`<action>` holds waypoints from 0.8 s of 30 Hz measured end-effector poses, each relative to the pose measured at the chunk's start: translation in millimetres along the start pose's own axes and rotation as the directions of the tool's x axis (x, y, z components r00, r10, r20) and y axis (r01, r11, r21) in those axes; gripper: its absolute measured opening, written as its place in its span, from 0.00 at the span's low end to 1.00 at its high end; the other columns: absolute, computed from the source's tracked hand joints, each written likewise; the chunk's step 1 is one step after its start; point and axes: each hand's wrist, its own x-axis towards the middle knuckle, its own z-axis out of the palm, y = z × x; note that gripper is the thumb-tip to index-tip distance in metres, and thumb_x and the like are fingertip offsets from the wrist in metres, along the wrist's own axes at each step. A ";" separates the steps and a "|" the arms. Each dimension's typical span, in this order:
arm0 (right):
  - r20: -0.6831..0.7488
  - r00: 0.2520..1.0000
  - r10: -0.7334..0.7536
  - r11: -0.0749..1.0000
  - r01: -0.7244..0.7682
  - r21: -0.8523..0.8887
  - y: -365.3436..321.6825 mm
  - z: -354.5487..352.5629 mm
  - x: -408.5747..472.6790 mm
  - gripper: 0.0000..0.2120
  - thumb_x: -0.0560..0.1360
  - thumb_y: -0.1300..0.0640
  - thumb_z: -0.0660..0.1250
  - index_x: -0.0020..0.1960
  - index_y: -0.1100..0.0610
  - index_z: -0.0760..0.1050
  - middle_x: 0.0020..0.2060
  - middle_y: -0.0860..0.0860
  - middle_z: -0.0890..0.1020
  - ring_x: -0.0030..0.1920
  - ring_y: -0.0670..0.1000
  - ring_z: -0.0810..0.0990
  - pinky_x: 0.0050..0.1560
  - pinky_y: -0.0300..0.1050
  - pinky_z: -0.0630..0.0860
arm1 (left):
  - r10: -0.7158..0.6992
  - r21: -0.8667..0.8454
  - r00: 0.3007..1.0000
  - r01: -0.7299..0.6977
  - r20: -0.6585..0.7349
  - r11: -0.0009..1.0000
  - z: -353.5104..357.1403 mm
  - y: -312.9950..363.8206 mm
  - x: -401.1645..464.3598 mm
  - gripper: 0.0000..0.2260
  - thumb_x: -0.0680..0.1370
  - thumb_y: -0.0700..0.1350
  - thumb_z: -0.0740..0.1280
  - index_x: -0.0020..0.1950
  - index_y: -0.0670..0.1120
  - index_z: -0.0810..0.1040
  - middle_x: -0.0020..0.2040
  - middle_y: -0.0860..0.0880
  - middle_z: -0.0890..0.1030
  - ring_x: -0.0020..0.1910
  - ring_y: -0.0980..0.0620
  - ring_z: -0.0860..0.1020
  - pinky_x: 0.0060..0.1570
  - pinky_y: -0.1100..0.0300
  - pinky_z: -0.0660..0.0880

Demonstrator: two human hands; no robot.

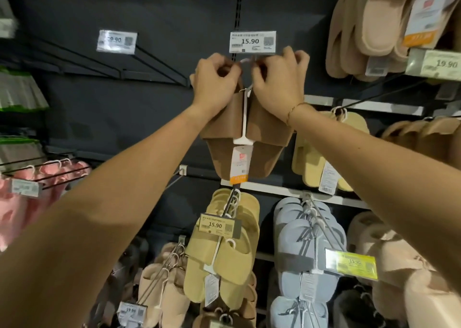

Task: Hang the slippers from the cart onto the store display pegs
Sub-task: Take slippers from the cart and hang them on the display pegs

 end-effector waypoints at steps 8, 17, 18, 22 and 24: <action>-0.056 0.998 0.039 0.999 -0.041 -0.033 -4.2 -27.6 5.9 0.17 0.81 0.47 0.53 0.50 0.51 0.79 0.46 0.48 0.81 0.58 0.52 0.73 0.67 0.53 0.60 | 0.029 0.157 1.000 -0.027 -0.011 0.987 -11.2 50.2 -0.6 0.09 0.75 0.57 0.66 0.43 0.56 0.82 0.43 0.59 0.83 0.52 0.57 0.79 0.65 0.47 0.70; 0.129 0.968 0.215 0.976 -0.216 -0.008 -5.2 -20.3 10.4 0.15 0.80 0.53 0.59 0.62 0.48 0.80 0.57 0.48 0.82 0.62 0.53 0.73 0.67 0.52 0.59 | -0.237 0.161 0.971 0.228 0.039 0.960 -2.7 57.7 -6.7 0.07 0.75 0.51 0.67 0.49 0.57 0.84 0.48 0.58 0.84 0.54 0.52 0.78 0.71 0.47 0.65; 0.141 0.961 0.238 0.970 -0.242 0.006 -4.4 -18.7 12.2 0.14 0.80 0.53 0.60 0.61 0.49 0.80 0.58 0.48 0.81 0.62 0.53 0.72 0.67 0.52 0.59 | -0.253 0.151 0.966 0.244 0.044 0.958 -1.3 56.8 -6.0 0.07 0.75 0.51 0.67 0.49 0.57 0.84 0.50 0.57 0.84 0.55 0.51 0.79 0.70 0.47 0.66; 0.183 0.943 0.277 0.958 -0.285 0.017 4.5 -6.4 17.0 0.13 0.82 0.49 0.60 0.60 0.50 0.79 0.56 0.49 0.81 0.63 0.53 0.72 0.67 0.52 0.58 | -0.329 0.106 0.943 0.322 0.050 0.941 8.1 44.4 -1.7 0.12 0.71 0.52 0.68 0.54 0.57 0.83 0.53 0.57 0.84 0.58 0.50 0.78 0.71 0.48 0.66; 0.201 0.935 0.292 0.953 -0.301 0.014 10.6 4.3 18.9 0.13 0.82 0.47 0.60 0.57 0.52 0.80 0.53 0.50 0.81 0.63 0.54 0.72 0.68 0.53 0.58 | -0.354 0.116 0.934 0.347 0.045 0.931 13.3 37.4 -0.1 0.07 0.72 0.51 0.69 0.49 0.57 0.83 0.50 0.57 0.83 0.59 0.50 0.78 0.71 0.48 0.65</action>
